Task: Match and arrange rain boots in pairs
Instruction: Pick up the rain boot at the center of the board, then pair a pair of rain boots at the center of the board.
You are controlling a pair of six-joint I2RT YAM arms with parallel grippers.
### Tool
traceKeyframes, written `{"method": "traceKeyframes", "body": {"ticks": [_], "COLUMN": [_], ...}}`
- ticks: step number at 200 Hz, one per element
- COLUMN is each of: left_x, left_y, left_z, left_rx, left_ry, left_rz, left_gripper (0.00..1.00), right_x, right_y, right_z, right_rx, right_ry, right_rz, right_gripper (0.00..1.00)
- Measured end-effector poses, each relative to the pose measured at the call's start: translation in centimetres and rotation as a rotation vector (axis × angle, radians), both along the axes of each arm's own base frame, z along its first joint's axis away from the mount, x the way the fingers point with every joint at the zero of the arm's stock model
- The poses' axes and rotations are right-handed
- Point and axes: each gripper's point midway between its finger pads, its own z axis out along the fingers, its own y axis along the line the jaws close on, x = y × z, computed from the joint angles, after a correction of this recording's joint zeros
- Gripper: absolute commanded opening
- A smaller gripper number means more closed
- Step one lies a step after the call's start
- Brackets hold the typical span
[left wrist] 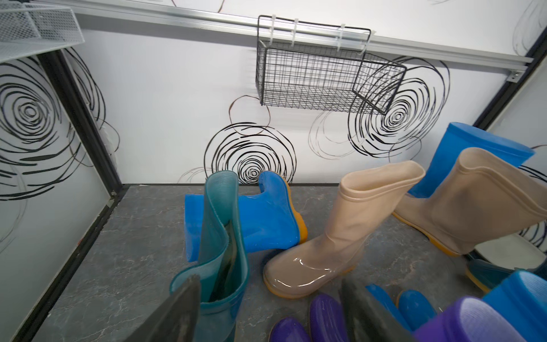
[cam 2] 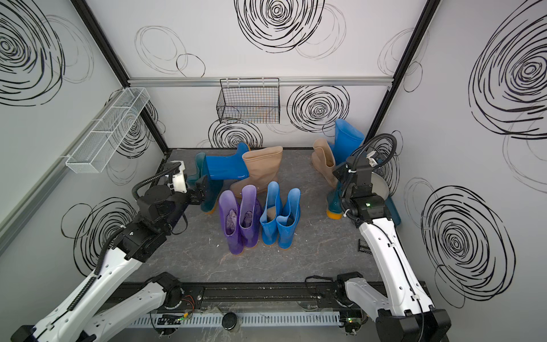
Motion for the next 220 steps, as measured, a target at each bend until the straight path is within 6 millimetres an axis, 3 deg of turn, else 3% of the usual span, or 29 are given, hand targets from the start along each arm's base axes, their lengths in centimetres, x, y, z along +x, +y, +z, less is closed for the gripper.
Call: {"method": "traceKeyframes", "body": {"ticks": [29, 72, 127, 155, 183, 220], "left_x": [0.0, -0.1, -0.4, -0.7, -1.2, -1.7], "left_y": [-2.3, -5.6, -8.7, -10.7, -14.4, -21.5], "left_z": [0.7, 1.5, 2.0, 3.5, 6.5, 10.3], "left_rx": [0.01, 0.037, 0.064, 0.069, 0.065, 0.042], "left_ry": [-0.002, -0.006, -0.009, -0.029, -0.074, -0.151], "left_rz": [-0.064, -0.15, -0.225, -0.272, -0.361, -0.515], "left_gripper": [0.78, 0.79, 0.82, 0.85, 0.94, 0.99], "right_x": [0.1, -0.1, 0.2, 0.4, 0.9, 1.6], "right_y": [0.4, 1.0, 2.8, 3.7, 4.7, 6.4], "right_z": [1.0, 4.8, 7.7, 8.8, 9.8, 11.0], "right_rx": [-0.043, -0.08, -0.074, -0.078, -0.083, -0.07], "right_ry": [-0.013, -0.085, -0.126, -0.134, -0.142, -0.15], "right_rz": [0.04, 0.093, 0.192, 0.24, 0.288, 0.365], "right_gripper": [0.0, 0.0, 0.0, 0.0, 0.0, 0.0]}}
